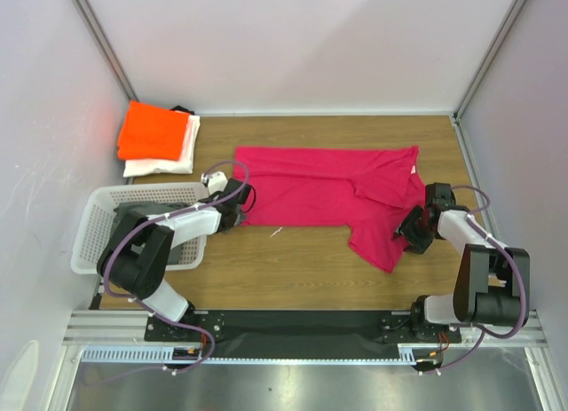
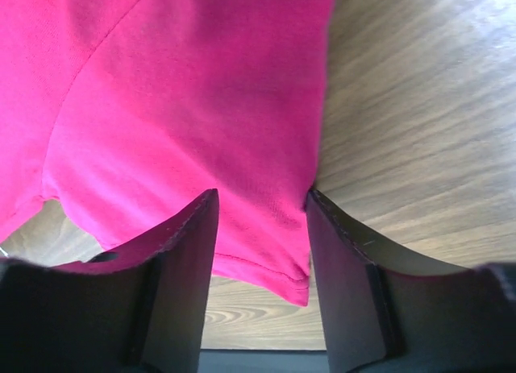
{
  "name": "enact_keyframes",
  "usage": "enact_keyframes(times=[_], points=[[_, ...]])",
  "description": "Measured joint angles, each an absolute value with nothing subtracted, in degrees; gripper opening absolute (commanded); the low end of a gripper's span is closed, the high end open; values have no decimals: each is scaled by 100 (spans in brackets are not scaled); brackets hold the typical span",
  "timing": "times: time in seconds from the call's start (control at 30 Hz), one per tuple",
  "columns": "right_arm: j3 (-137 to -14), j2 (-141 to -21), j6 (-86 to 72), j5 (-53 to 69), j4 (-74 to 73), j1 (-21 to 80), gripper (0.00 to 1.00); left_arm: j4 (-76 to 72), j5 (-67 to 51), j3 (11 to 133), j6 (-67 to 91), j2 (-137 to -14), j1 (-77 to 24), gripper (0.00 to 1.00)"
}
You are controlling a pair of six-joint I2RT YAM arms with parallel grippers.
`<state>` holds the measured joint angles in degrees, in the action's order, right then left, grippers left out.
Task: Fold and stack the t-shirts
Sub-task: Fold the tshirt
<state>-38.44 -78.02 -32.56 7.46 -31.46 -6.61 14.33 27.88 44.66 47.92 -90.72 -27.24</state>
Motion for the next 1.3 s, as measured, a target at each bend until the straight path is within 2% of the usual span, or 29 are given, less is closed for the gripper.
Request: enact_keyframes(times=[0.07, 0.17, 0.2, 0.27, 0.3, 0.37, 0.67, 1.07, 1.3], points=[[-3907, -7881, -3256, 681, -3179, -576, 50, 1435, 2788, 4466, 4794, -9072, -2724, 0], [-3979, -7981, -3256, 576, -3249, -528, 38, 1452, 2790, 4466, 4797, -9072, -2724, 0], [-3999, -8012, -3253, 539, -3277, -526, 28, 1455, 2790, 4466, 4797, -9072, -2724, 0], [-4025, -8077, -3229, 484, -3306, -521, 17, 1457, 2792, 4466, 4797, -9072, -2724, 0], [-4045, -8108, -3225, 473, -3323, -521, 7, 1461, 2794, 4466, 4799, -9072, -2724, 0], [-4080, -8167, -3214, 467, -3350, -513, 0, 1468, 2794, 4469, 4799, -9072, -2724, 0], [-4274, -8195, -3124, 443, -3726, -456, 0, 1708, 2808, 4580, 4753, -9072, -2724, 0], [-5677, -8213, -3103, 642, -3979, -530, 0, 2056, 2888, 4963, 4744, -9061, -2724, 1], [-6147, -8613, -3107, 854, -3854, -633, 0, 2215, 3039, 5448, 4735, -9063, -2718, 0]])
